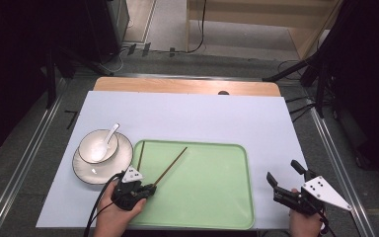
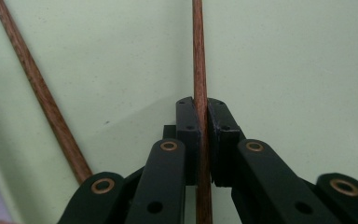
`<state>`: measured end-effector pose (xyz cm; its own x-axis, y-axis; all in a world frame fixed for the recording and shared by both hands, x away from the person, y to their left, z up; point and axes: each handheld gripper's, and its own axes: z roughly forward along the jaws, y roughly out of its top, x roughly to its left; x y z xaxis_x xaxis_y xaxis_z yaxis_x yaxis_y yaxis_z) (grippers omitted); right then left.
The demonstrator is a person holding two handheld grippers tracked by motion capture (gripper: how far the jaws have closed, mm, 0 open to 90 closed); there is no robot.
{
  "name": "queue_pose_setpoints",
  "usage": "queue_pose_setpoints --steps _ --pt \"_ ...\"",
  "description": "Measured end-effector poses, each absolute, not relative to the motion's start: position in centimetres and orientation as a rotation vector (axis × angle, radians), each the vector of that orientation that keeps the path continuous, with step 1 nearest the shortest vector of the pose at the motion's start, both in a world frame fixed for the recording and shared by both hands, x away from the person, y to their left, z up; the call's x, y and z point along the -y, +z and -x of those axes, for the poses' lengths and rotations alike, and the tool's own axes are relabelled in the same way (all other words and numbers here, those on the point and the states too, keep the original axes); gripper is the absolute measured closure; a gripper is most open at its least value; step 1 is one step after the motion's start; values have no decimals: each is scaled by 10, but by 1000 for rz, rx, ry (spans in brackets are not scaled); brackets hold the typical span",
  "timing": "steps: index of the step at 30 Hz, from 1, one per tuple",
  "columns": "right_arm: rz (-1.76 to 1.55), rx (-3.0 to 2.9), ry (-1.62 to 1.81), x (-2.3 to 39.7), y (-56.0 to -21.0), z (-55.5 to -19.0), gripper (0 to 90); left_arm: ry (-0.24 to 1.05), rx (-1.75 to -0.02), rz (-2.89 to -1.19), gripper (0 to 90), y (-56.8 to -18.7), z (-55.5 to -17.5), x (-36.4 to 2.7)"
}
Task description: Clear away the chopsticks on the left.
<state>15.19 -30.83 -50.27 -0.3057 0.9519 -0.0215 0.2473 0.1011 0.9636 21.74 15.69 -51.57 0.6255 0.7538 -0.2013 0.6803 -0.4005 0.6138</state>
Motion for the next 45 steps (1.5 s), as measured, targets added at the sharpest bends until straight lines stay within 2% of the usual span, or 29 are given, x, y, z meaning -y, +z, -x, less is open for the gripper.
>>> queue_pose_setpoints --steps 10,14,16,19,22,25,34,45 --pt "-1197 -1665 1251 307 -503 -153 133 119 -1122 -2162 776 -516 -217 -153" --pt "-1193 -1667 1256 307 -503 -153 133 137 -1111 -2161 641 -513 -221 -153" --pt "-1196 -1666 1257 308 -503 -153 133 124 -1111 -2125 611 -510 -225 -152" --pt "-1207 -1664 1264 310 -504 -154 133 156 -1082 -2112 673 -500 -233 -140" --pt "-1213 -1659 1272 311 -505 -155 133 159 -1034 -2130 810 -495 -245 -120" --pt "-1210 -1654 1279 312 -504 -155 133 138 -1013 -2141 896 -496 -260 -98" --pt "-1183 -1680 1280 305 -505 -157 133 161 -1023 -2222 900 -520 -292 -49" --pt "-1174 -1687 1303 302 -506 -158 133 257 -1190 -2154 900 -518 -303 -78"
